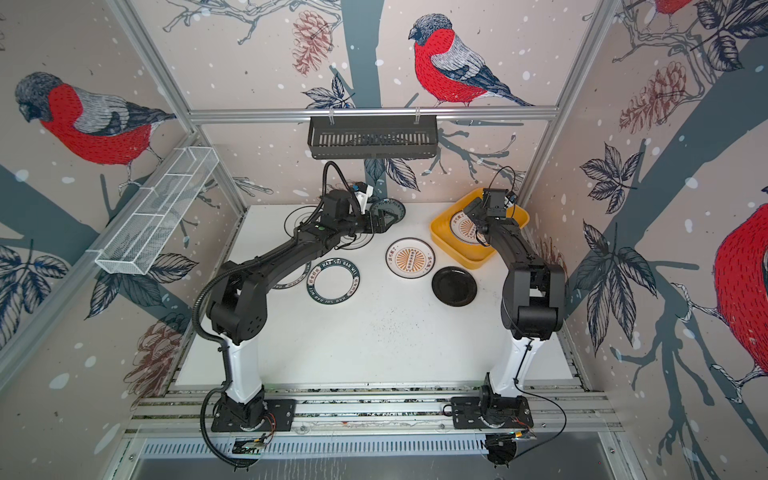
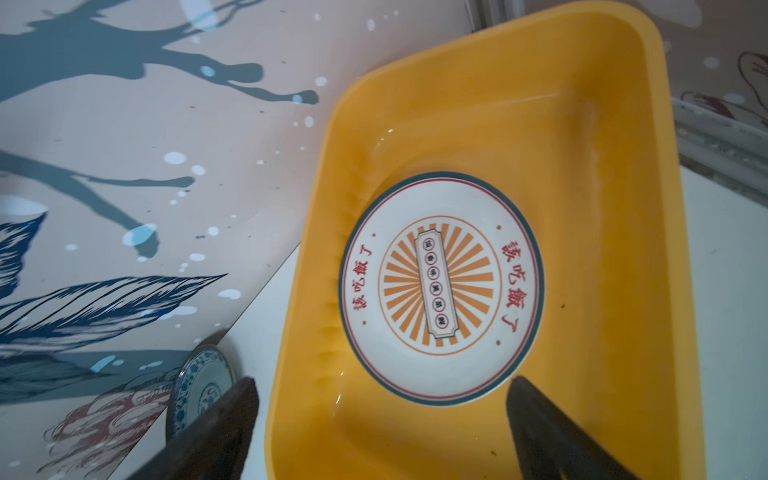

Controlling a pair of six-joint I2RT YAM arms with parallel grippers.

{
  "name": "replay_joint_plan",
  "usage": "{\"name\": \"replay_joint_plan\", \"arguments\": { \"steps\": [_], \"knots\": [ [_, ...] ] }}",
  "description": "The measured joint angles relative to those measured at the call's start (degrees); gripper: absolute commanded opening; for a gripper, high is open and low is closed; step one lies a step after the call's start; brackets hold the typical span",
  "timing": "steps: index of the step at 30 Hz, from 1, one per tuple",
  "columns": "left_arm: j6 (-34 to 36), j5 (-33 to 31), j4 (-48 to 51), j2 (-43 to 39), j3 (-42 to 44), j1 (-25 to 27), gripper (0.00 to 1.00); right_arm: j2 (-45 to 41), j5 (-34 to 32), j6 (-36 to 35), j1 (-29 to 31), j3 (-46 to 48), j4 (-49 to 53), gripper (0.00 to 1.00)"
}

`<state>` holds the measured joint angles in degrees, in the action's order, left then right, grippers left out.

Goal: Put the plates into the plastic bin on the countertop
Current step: 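Open the right gripper and withdraw it from the bin, then grasp the last sunburst plate's rim with the left gripper while right gripper approaches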

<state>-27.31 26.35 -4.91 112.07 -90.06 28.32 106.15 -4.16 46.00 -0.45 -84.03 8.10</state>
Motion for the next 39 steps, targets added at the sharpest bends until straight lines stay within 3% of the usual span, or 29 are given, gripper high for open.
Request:
{"name": "replay_joint_plan", "arguments": {
  "steps": [10, 16, 23, 39],
  "knots": [
    [-5.7, -5.4, 1.0, -8.1, 12.6, -0.3, 0.95, -17.1, 1.7, -7.0, 8.1, 14.4, -7.1, 1.00],
    [-9.7, -1.9, 2.8, -6.0, 13.4, -0.7, 0.90, -25.3, 7.8, -7.4, 10.3, 24.5, -10.0, 0.99],
    [-14.8, 2.3, 5.2, 1.8, 9.0, -2.0, 0.84, -32.2, 12.2, -6.4, 11.0, 34.0, -12.7, 1.00],
    [-13.6, 5.5, 13.1, 18.3, -6.4, -1.9, 0.70, -33.1, 11.5, -3.7, 11.1, 34.1, -12.5, 1.00]
  ]
}}
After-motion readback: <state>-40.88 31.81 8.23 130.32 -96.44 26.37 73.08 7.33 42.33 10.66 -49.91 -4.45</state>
